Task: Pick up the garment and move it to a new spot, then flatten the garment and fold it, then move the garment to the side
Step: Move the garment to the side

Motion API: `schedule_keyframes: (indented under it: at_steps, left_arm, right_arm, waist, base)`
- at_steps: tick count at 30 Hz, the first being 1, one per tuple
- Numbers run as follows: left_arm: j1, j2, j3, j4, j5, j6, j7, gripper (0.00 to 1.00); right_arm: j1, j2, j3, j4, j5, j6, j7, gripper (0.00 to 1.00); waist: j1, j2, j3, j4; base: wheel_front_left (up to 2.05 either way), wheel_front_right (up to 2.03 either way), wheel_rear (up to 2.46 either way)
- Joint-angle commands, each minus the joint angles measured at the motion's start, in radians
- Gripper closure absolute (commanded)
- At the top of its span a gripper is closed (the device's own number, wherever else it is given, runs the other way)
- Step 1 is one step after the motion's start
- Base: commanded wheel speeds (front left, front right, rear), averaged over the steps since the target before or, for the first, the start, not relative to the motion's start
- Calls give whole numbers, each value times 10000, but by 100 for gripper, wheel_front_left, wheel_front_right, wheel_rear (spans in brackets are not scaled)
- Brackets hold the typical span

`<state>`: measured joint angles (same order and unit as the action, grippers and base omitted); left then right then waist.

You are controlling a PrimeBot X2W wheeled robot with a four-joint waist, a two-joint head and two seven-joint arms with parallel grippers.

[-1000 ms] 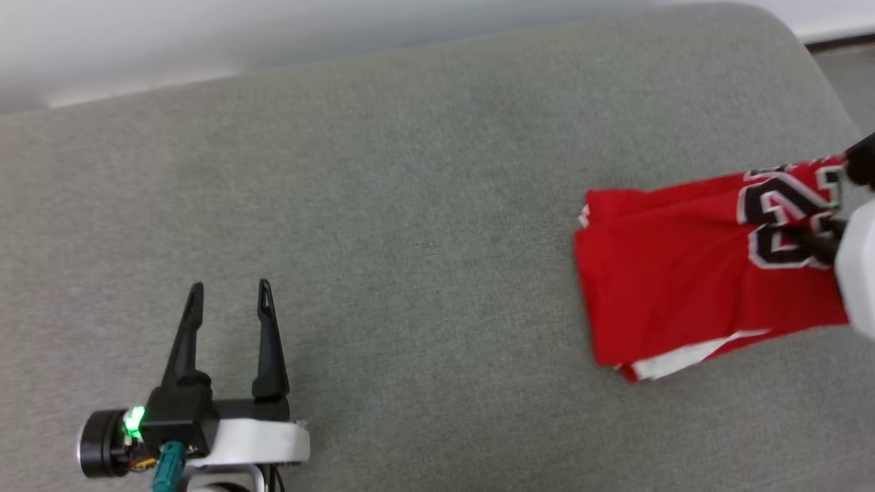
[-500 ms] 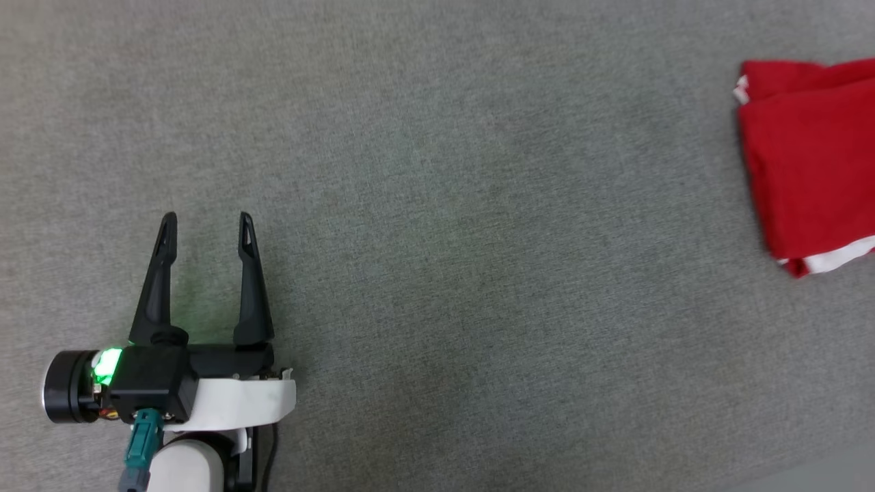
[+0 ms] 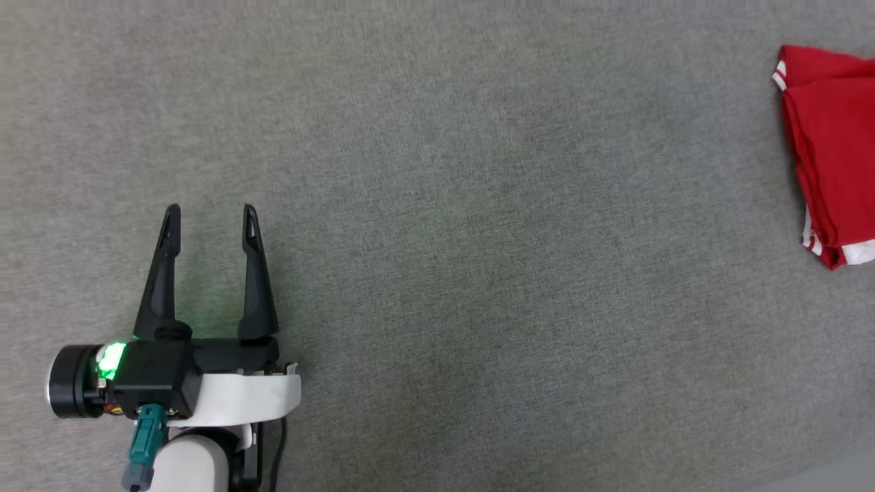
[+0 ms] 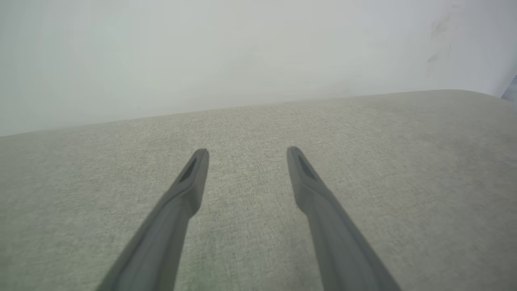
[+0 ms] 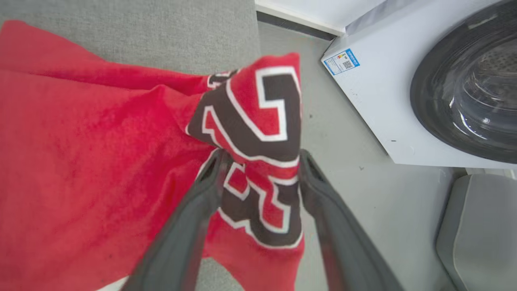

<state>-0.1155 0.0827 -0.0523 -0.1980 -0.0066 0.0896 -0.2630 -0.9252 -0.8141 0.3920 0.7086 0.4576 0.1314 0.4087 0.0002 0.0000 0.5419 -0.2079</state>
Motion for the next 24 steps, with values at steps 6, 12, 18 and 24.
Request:
schedule_keyframes:
  at_steps: [6, 12, 18, 24]
  left_arm:
    - [563, -146, -60, 135, -154, 229, -25, 0]
    - [1040, -226, -108, 182, -300, 423, -24, 0]
    - [1458, -286, -263, 271, -389, 538, -25, 0]
    - [1757, -311, -387, 523, -417, 557, -24, 0]
  right_arm:
    - [-445, 416, -659, 230, -1959, -13, -2472, 0]
    - [-145, 1306, -1789, -76, -3142, -13, -5197, 0]
    - [767, 2873, -2891, -952, -4105, -13, -6675, 0]
    - [2486, 4303, -3304, -3235, -4251, -13, -6732, 0]
  waist:
    - [-2, 0, -1337, 365]
    - [-2, 0, -2073, 624]
    - [-2, 0, -2777, 1093]
    - [-2, 0, -3331, 1558]
  base:
    - [0, 0, 0]
    - [0, 0, 0]
    - [0, 0, 0]
    - [0, 0, 0]
